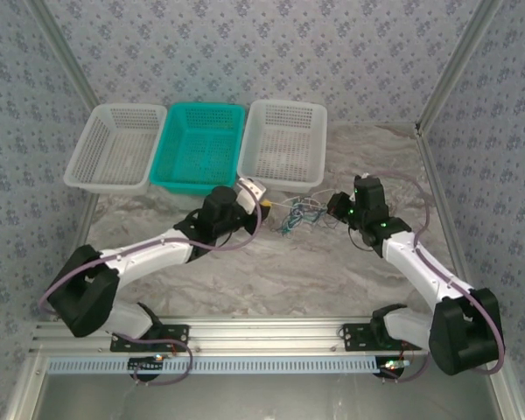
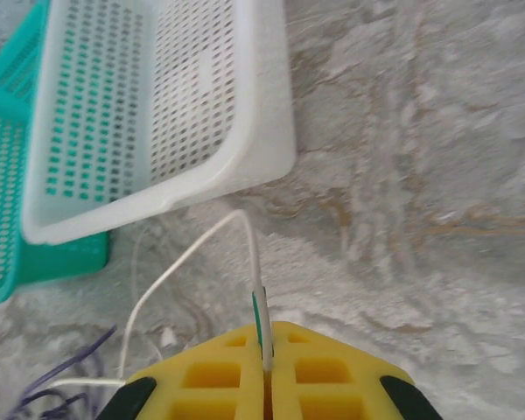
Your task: Untangle the cables
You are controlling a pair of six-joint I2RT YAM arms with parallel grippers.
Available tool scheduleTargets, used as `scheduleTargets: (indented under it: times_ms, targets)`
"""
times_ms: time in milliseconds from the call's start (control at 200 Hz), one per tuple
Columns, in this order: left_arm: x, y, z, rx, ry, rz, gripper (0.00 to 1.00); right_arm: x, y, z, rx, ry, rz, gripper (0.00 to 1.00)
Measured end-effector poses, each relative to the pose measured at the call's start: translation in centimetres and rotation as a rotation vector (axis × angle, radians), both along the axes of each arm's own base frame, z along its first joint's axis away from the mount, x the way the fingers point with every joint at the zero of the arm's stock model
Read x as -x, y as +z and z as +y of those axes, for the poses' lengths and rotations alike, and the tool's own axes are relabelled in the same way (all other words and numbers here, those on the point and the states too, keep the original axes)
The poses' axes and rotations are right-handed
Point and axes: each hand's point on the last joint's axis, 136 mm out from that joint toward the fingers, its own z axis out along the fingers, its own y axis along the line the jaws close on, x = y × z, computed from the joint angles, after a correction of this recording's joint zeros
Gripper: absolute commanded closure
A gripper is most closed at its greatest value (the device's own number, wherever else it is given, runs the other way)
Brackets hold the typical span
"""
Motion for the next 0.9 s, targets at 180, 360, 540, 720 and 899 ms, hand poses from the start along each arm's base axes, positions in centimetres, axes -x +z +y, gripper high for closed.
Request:
scheduleTargets:
  times_ms: [180, 360, 540, 720, 899]
  targets:
    - [-0.8, 2.0, 2.6, 0.055, 0.091, -0.003, 1.0, 0.9, -2.1, -3.6, 0.15, -0.113, 0.077, 1.0]
    - [-1.7, 3.7, 4.7, 0.088, 0.162, -0.024, 1.0, 1.6, -3.3, -7.4, 0.264, -0.221, 0.13, 1.0]
    - [-2.1, 3.3, 6.3, 0.084, 0.214, -0.001, 1.0, 2.9, -4.5, -11.3, 0.32, -0.342, 0.187, 1.0]
    - [-2.1, 3.5, 8.8, 0.092, 0.279, 0.007, 1.0, 4.6, -5.7, -14.8, 0.331, -0.462, 0.239, 1.0]
    - [-2.7, 5.6, 12.4, 0.148, 0.384, -0.015, 1.0, 6.6, -7.2, -17.2, 0.299, -0.576, 0.299, 1.0]
